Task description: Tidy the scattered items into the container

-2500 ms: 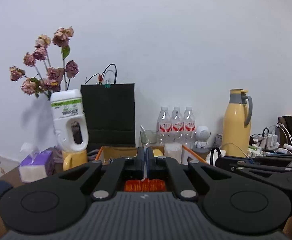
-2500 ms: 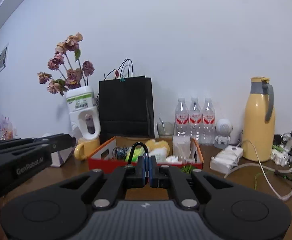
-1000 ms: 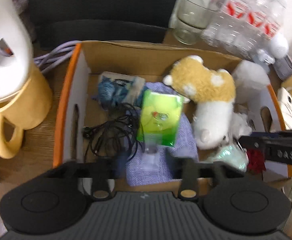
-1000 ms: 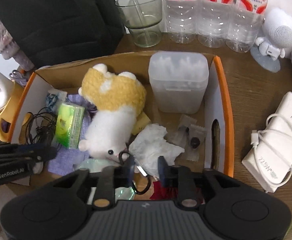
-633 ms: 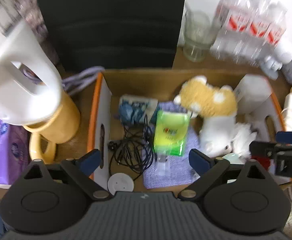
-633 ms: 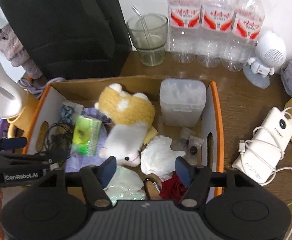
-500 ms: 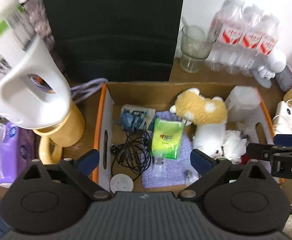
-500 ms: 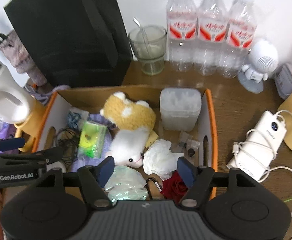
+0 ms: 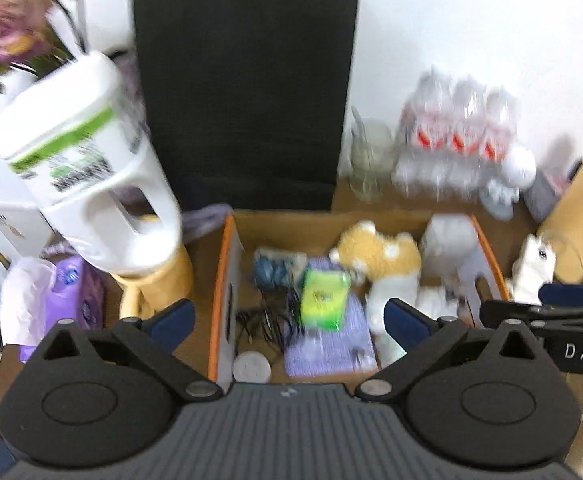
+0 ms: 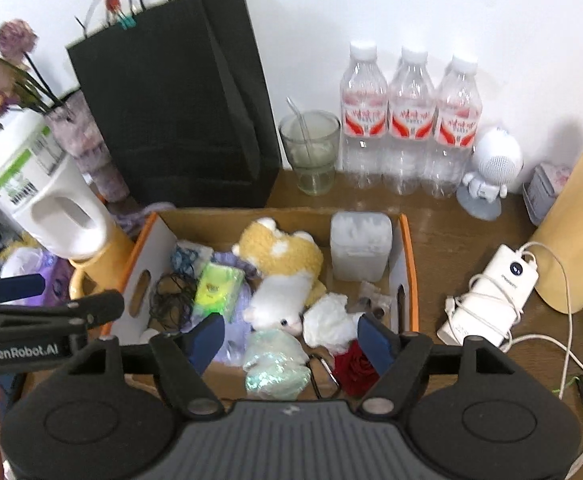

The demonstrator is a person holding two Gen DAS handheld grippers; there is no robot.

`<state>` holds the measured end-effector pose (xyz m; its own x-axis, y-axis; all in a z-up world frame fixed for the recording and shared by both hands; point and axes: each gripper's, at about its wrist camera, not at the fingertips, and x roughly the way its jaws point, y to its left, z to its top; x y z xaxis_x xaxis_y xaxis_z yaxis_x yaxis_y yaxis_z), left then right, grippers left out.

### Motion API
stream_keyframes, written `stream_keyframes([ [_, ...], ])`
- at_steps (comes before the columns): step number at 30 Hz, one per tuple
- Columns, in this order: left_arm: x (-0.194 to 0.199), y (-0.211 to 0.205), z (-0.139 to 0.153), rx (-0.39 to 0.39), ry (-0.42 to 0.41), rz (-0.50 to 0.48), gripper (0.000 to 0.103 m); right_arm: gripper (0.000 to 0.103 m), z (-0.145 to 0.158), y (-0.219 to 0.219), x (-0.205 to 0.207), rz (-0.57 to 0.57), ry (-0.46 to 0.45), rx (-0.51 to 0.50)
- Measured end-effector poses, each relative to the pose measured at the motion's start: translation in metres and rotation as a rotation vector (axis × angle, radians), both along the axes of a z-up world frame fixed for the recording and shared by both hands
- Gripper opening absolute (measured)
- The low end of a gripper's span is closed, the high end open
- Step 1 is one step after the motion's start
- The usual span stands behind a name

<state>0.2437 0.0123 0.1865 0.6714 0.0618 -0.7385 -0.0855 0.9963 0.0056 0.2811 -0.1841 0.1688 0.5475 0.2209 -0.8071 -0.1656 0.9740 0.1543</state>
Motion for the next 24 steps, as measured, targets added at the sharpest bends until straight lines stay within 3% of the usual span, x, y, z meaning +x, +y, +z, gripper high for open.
stream_keyframes([
  [4, -0.044, 0.003, -0.012, 0.033, -0.257, 0.050, 0.103, 0.073, -0.014, -0.003, -0.036, -0.035, -0.212, 0.052],
  [7, -0.063, 0.002, -0.025, 0.046, -0.340, 0.035, 0.103, 0.073, -0.032, -0.003, -0.055, -0.033, -0.314, 0.065],
  [10, -0.073, 0.000, -0.038, 0.032, -0.395, 0.039, 0.103, 0.073, -0.045, -0.003, -0.073, -0.050, -0.445, 0.064],
  [16, -0.079, 0.005, -0.066, 0.008, -0.409, 0.060, 0.103, 0.081, -0.062, -0.002, -0.100, -0.061, -0.585, 0.062],
  [24, -0.110, -0.006, -0.090, 0.047, -0.461, 0.018, 0.103, 0.086, -0.082, 0.003, -0.127, -0.053, -0.612, 0.006],
])
